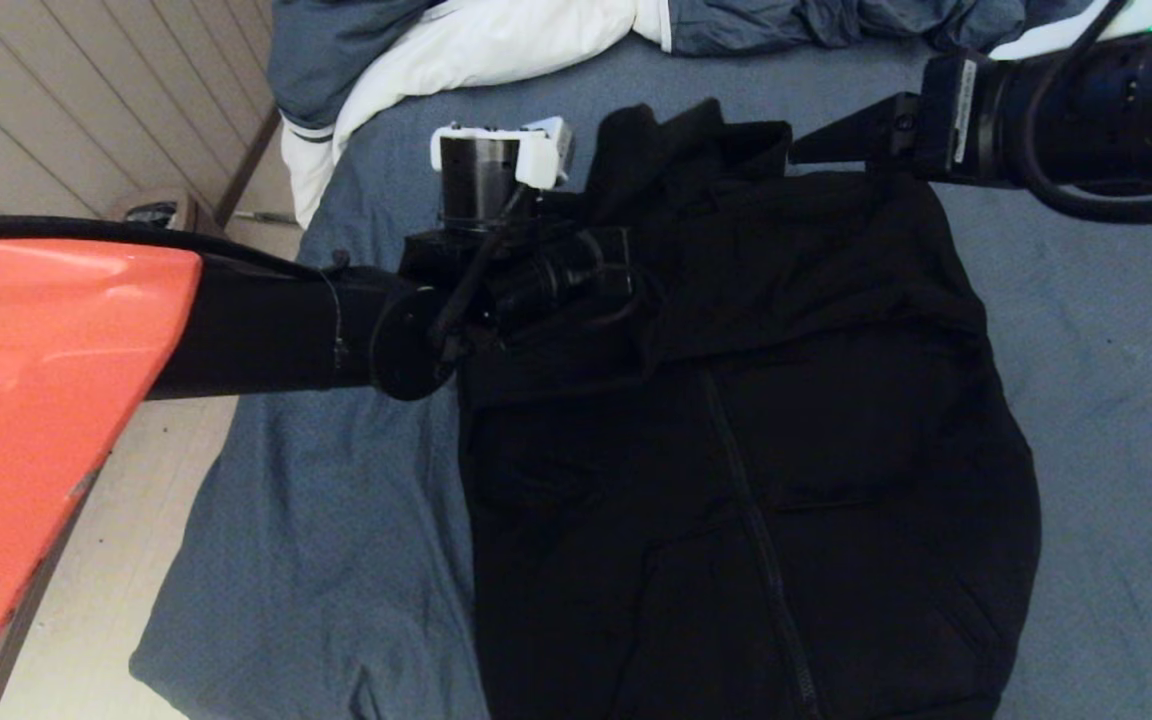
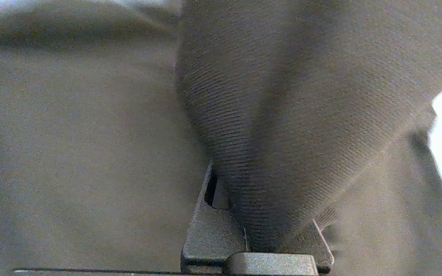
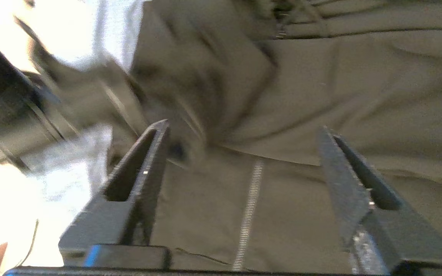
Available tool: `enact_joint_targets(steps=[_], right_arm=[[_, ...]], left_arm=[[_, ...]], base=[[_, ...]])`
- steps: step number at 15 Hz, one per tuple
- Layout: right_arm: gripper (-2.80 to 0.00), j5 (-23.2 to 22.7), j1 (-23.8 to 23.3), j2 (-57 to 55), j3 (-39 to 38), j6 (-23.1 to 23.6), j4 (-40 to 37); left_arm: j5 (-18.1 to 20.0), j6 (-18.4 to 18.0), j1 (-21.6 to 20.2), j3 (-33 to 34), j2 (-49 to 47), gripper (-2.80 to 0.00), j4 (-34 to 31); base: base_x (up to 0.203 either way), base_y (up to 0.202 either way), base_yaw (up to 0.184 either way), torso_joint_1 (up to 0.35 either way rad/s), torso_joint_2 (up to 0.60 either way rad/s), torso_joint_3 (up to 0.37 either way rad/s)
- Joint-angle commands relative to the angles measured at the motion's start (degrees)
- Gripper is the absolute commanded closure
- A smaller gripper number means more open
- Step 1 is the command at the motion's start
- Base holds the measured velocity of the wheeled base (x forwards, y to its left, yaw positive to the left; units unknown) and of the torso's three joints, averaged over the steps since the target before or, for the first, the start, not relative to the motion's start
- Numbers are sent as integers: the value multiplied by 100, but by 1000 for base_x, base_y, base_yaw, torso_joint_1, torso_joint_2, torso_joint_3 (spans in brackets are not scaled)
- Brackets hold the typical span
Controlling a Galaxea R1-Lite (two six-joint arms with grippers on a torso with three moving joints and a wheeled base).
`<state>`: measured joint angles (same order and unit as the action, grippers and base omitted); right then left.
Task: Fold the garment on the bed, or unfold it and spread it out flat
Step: Unfold the black sweatshirt
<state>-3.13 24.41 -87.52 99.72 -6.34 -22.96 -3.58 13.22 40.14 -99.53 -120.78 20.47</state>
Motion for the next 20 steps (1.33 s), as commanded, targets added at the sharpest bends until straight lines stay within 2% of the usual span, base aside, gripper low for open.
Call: enact_joint_targets(steps=[1,4,7,10,15,17,20], right_arm=[[-280,-12,-179,346,-320,14,-11],[-280,-13,-207,525,-612,19,0],[-280,-30,-200,515,-772,36,37],[-280,-48,-192,466,-892,36,49],[-280,-57,-174,393,-1042,36,64],[-280,-65,-174,376,-1103,36,71],[-280,-162,-174,332,-1200,36,257]], left_arm=[[-8,-76,-837,-369,99,0,-45],[-3,-253,-1799,-671,282,0,-63],[13,-283,-2598,-399,576,0,-20],[80,-272,-3218,55,837,0,82],[80,-316,-3727,1037,1177,0,448],[54,-445,-3880,1464,1442,0,551],[8,-496,-4296,1941,1640,0,893]], base=[[0,0,0,0,0,0],[0,0,0,0,0,0],[0,0,0,0,0,0],[0,0,0,0,0,0],[0,0,0,0,0,0],[0,0,0,0,0,0],[0,0,0,0,0,0]])
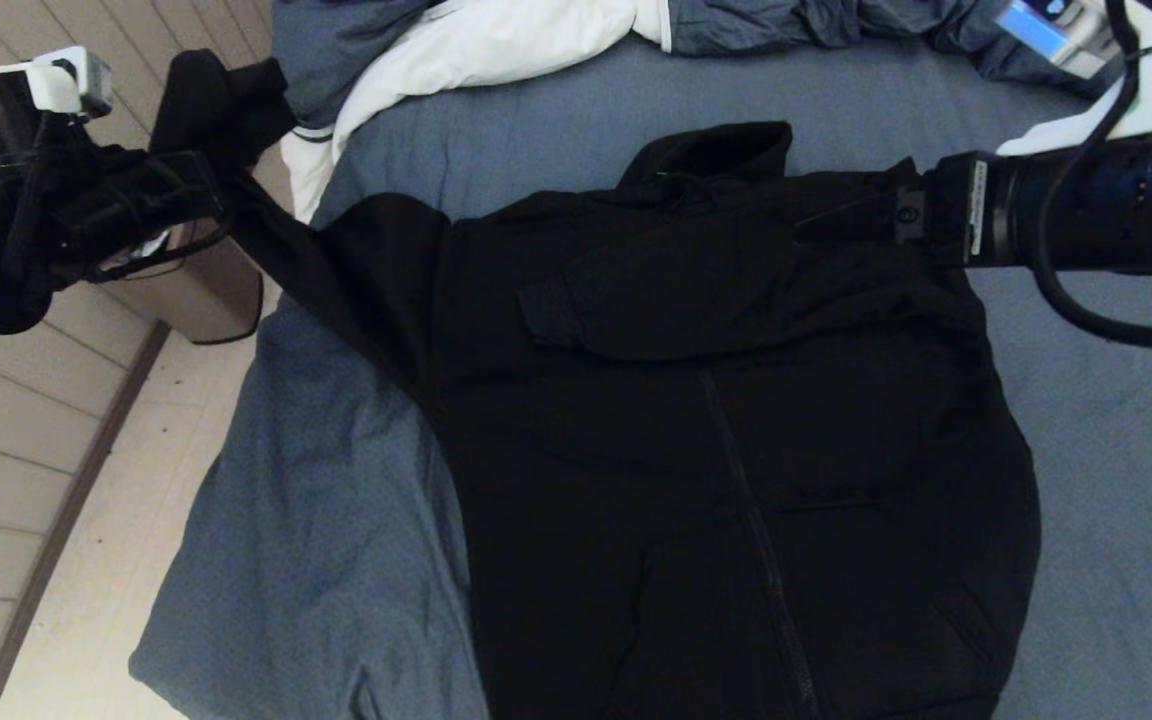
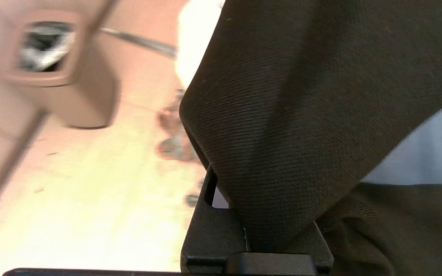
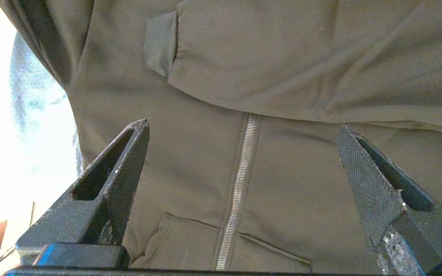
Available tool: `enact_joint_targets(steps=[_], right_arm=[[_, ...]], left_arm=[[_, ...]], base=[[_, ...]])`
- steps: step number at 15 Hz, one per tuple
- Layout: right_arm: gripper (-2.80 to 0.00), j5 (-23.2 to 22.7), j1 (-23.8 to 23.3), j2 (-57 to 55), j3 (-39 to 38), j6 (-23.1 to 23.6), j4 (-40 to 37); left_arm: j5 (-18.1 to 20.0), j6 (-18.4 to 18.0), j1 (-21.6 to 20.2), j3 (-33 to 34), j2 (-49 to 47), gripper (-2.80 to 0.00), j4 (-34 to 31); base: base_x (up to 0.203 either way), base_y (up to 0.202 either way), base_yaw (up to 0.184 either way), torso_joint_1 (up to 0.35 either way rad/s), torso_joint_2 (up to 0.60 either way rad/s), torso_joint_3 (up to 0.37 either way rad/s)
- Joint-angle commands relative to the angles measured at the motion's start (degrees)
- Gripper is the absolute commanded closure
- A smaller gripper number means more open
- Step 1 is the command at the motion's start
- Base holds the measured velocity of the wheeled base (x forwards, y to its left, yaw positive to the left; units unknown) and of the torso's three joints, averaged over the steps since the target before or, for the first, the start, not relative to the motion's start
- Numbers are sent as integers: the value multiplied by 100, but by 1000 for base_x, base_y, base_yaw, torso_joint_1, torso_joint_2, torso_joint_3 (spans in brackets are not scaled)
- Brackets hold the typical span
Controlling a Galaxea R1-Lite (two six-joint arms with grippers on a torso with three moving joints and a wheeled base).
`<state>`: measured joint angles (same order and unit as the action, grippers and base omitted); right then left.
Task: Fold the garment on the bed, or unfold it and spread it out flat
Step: Unfold the black sweatshirt
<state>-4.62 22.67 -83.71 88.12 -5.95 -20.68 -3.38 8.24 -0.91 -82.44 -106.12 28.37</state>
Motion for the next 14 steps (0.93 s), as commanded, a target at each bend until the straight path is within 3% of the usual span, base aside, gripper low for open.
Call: enact_joint_targets(steps=[1,5,9,10,14], right_arm=[[-280,-21,0,-83,-28,-3,54],[-280,-30,0,-111,-41,-3,55],[-280,-21,44,-163,-23,6,55],[-280,-21,53,-163,-14,6,63],[-280,-21,53,-154,-5,6,56]], left_arm=[[-19,2,-287,399,169,0,257],[-23,2,-582,1036,112,0,806],[-9,45,-603,1331,91,0,981],[-14,64,-603,1345,92,-280,987],[56,143,-638,1413,231,-280,958]], base=[[0,0,0,0,0,0],[0,0,0,0,0,0],[0,0,0,0,0,0],[0,0,0,0,0,0],[0,0,0,0,0,0]])
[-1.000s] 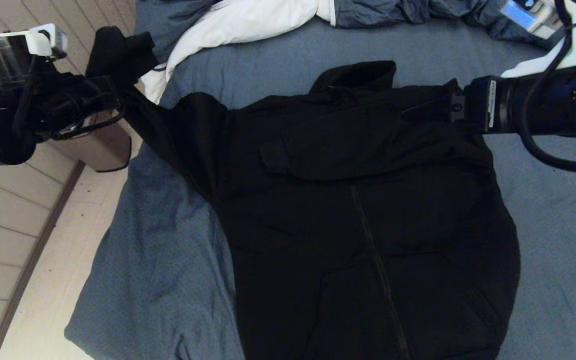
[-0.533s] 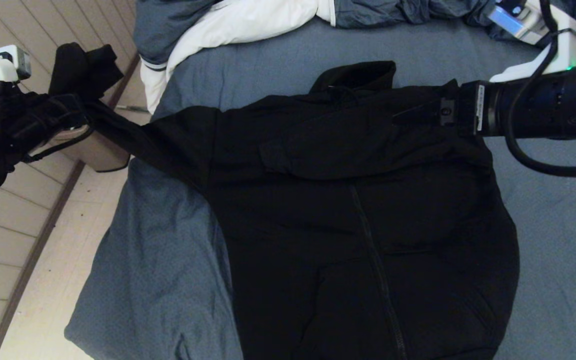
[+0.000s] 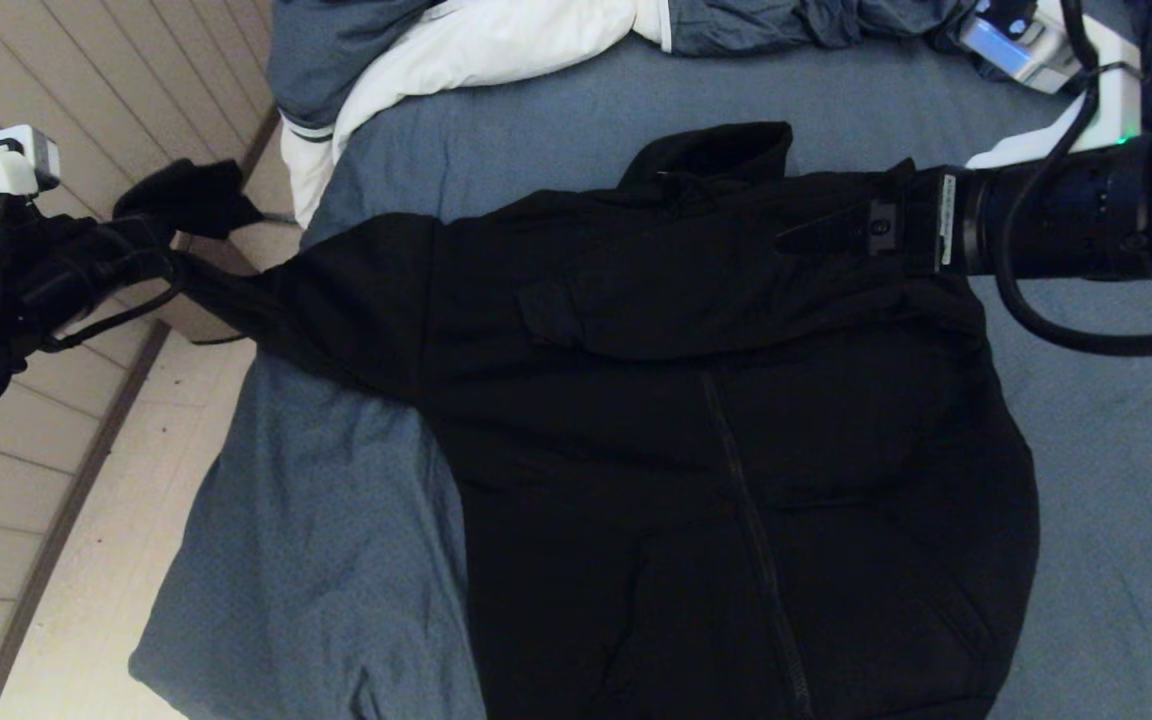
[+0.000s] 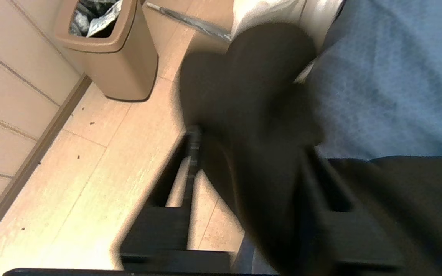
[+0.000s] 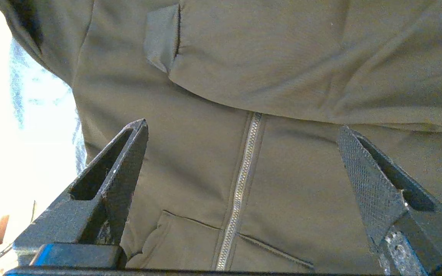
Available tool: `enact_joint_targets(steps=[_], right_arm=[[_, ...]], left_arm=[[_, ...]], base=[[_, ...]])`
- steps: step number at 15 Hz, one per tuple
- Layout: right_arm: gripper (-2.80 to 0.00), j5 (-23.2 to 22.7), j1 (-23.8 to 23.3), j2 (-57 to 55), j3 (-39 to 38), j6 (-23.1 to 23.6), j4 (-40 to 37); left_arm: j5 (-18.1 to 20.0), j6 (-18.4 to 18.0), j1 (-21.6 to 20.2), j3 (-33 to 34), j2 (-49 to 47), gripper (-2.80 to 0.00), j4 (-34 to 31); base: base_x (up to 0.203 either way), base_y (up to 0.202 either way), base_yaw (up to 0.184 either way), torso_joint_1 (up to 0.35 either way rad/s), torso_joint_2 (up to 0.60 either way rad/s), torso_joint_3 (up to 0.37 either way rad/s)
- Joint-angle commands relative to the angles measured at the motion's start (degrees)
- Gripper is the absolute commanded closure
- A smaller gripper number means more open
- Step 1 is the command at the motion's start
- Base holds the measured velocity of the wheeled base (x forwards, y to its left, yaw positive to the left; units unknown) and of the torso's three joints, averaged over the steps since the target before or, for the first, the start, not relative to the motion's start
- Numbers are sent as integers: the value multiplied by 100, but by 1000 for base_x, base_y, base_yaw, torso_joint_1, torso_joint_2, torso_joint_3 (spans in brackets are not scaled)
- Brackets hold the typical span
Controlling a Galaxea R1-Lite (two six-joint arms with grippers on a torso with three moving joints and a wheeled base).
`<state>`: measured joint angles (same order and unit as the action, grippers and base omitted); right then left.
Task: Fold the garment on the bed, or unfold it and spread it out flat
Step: Unfold the black sweatshirt
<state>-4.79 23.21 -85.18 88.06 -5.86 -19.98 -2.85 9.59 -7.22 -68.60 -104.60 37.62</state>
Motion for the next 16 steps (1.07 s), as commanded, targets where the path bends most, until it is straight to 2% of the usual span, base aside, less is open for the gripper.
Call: enact_joint_targets(steps=[1,9,11,14,16], right_arm=[[-280,-4,7,-8,17,-2,-15],[-280,-4,8,45,44,-2,-15],[-280,-4,8,62,0,-6,-15],[-280,-13,-27,45,18,-2,-23],[-280,-8,-62,54,-22,-10,-32]], left_arm=[[9,20,-31,31,149,-280,22],[19,263,-457,-55,571,-280,-70],[34,263,-280,94,473,-280,-120],[-43,277,340,266,-29,-280,-121],[-161,313,555,315,-360,-280,-82]], base=[[0,0,0,0,0,0],[0,0,0,0,0,0],[0,0,0,0,0,0],[0,0,0,0,0,0],[0,0,0,0,0,0]])
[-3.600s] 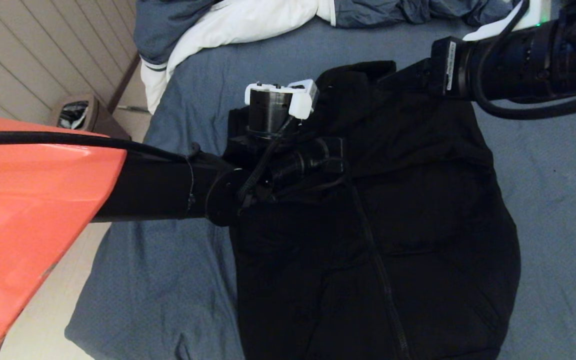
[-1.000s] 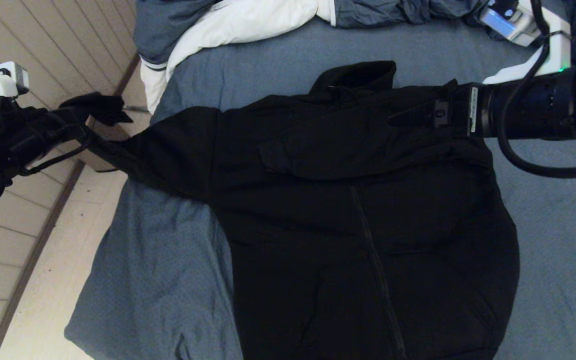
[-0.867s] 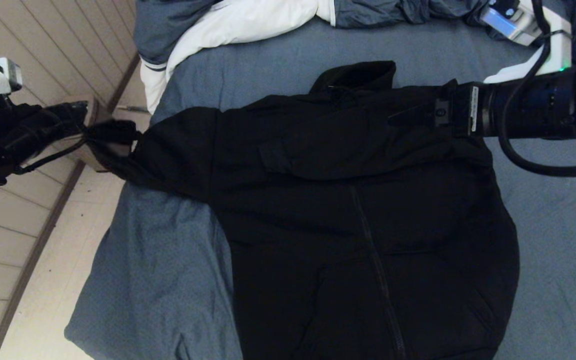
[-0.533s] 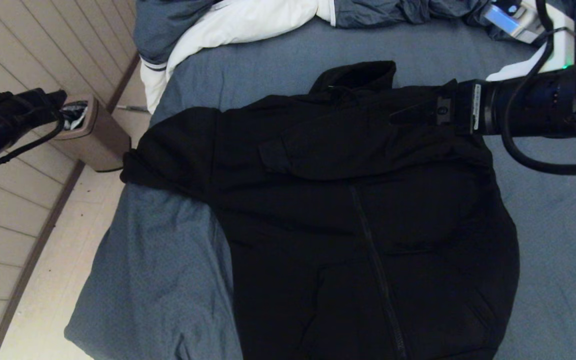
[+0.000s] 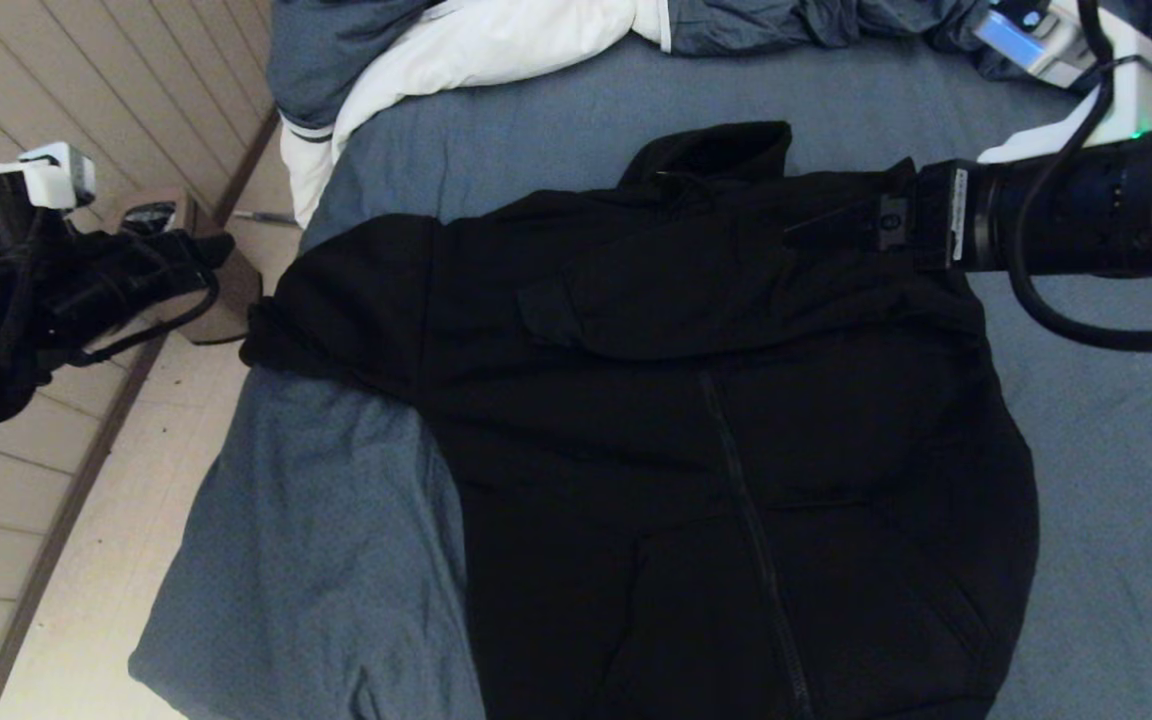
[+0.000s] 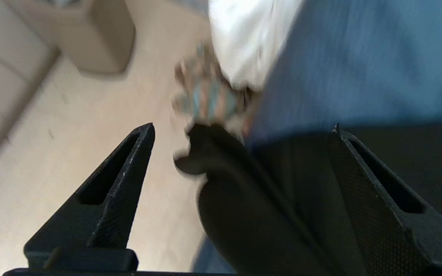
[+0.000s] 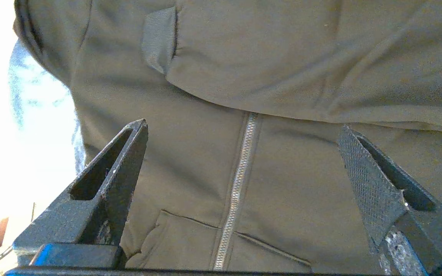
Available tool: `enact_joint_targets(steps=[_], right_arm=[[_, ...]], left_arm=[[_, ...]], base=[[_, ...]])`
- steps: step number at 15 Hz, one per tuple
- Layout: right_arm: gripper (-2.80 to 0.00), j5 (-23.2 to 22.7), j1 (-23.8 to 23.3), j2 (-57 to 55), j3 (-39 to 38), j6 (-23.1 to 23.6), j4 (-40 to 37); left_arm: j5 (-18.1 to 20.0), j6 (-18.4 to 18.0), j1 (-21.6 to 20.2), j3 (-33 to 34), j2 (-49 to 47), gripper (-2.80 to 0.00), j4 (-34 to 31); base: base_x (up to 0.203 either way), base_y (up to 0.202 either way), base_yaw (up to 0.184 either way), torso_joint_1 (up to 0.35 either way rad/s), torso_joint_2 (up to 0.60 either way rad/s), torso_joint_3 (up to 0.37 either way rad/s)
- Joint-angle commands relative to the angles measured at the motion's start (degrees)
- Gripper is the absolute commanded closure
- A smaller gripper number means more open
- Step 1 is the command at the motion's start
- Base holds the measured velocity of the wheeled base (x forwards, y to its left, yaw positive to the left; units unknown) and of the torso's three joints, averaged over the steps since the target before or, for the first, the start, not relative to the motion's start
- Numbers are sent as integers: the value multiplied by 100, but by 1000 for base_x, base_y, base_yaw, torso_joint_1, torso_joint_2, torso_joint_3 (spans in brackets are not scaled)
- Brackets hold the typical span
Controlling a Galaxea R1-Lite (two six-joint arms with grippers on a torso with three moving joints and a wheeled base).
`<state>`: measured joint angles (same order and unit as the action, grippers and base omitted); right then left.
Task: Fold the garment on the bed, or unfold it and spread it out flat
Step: Unfold the black sweatshirt
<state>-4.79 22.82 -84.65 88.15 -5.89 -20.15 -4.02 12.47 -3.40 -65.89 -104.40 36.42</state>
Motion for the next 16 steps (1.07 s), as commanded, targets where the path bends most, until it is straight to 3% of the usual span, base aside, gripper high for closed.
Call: enact_joint_targets(steps=[1,5,7,10,11,12,14,16], right_arm=[[-280,-13,-32,-4,-73,-9,-36],[-280,22,-137,-104,-11,-9,-6],[-280,35,-155,-104,85,-18,-42],[-280,147,-163,-61,115,-18,-67],[0,278,-159,-66,91,-11,-67],[0,329,-155,-52,20,14,-59],[0,322,-155,-69,17,46,-53],[0,321,-155,-130,-8,61,-68]], left_arm=[[-72,77,201,17,-515,-280,51],[-105,187,81,-395,-1099,-280,207],[-352,239,-12,-693,-1341,-280,309],[-430,390,-45,-570,-909,-280,266],[-432,418,-43,-494,-667,-280,207],[-439,459,-39,-431,-420,0,67],[-269,632,1,-297,174,0,-451],[626,855,80,-49,932,0,-1239]], base=[[0,0,0,0,0,0],[0,0,0,0,0,0],[0,0,0,0,0,0],[0,0,0,0,0,0],[0,0,0,0,0,0],[0,0,0,0,0,0],[0,0,0,0,0,0],[0,0,0,0,0,0]])
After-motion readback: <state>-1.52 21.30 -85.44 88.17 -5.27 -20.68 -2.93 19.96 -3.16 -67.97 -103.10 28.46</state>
